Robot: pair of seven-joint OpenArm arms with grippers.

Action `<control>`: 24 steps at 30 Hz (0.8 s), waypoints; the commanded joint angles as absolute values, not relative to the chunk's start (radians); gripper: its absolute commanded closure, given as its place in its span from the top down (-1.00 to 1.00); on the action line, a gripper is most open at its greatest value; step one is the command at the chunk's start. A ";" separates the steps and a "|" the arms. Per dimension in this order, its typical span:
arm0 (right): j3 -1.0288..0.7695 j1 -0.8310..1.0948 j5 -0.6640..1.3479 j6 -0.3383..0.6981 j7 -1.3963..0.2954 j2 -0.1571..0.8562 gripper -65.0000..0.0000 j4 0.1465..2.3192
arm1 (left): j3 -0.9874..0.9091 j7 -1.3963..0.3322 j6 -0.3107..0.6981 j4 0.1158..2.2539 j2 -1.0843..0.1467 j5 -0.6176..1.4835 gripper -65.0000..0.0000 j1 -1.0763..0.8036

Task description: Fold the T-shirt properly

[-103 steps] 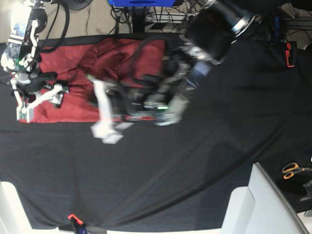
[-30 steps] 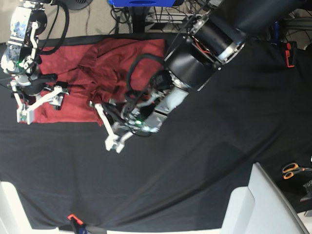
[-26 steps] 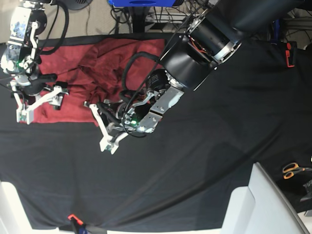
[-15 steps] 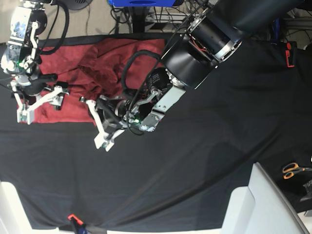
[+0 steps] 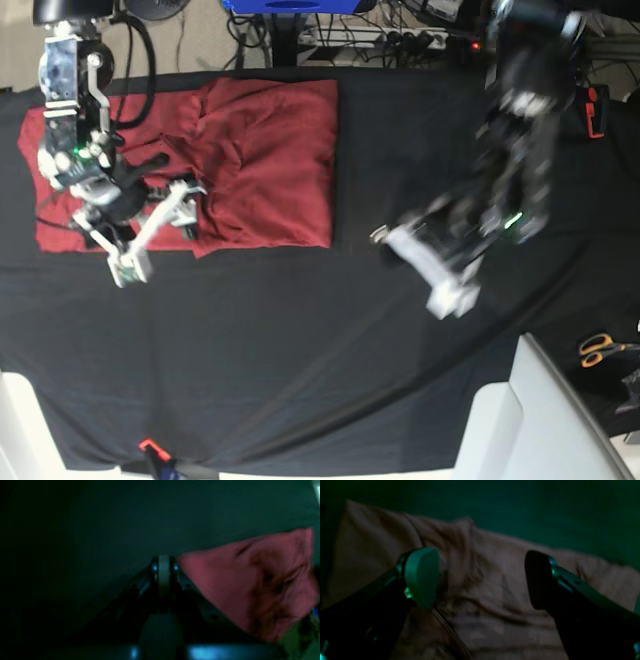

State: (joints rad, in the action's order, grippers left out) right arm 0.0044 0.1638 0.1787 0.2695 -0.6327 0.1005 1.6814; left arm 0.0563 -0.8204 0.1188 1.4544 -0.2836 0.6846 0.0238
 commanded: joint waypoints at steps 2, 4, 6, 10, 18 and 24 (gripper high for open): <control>0.008 0.116 0.186 0.271 -0.613 0.102 0.54 1.675 | -0.050 -0.808 0.124 1.532 -0.340 0.691 -1.00 -0.064; 0.008 0.081 0.186 0.271 -0.615 0.099 0.54 1.641 | -0.160 -0.808 0.125 1.586 -0.367 0.691 -1.00 -0.168; 0.005 0.050 0.188 0.271 -0.622 0.081 0.54 1.600 | -0.259 -0.808 0.128 1.630 -0.372 0.691 -1.00 -0.248; 0.005 0.001 0.189 0.271 -0.671 0.065 0.54 1.512 | -0.397 -0.808 0.128 1.687 -0.364 0.691 -1.00 -0.349; 0.002 -0.036 0.188 0.271 -0.670 0.024 0.54 1.391 | -0.418 -0.808 0.128 1.693 -0.341 0.691 -1.00 -0.361; 0.001 -0.045 0.189 0.271 -0.668 0.024 0.20 1.371 | -0.412 -0.808 0.128 1.690 -0.334 0.691 -1.00 -0.357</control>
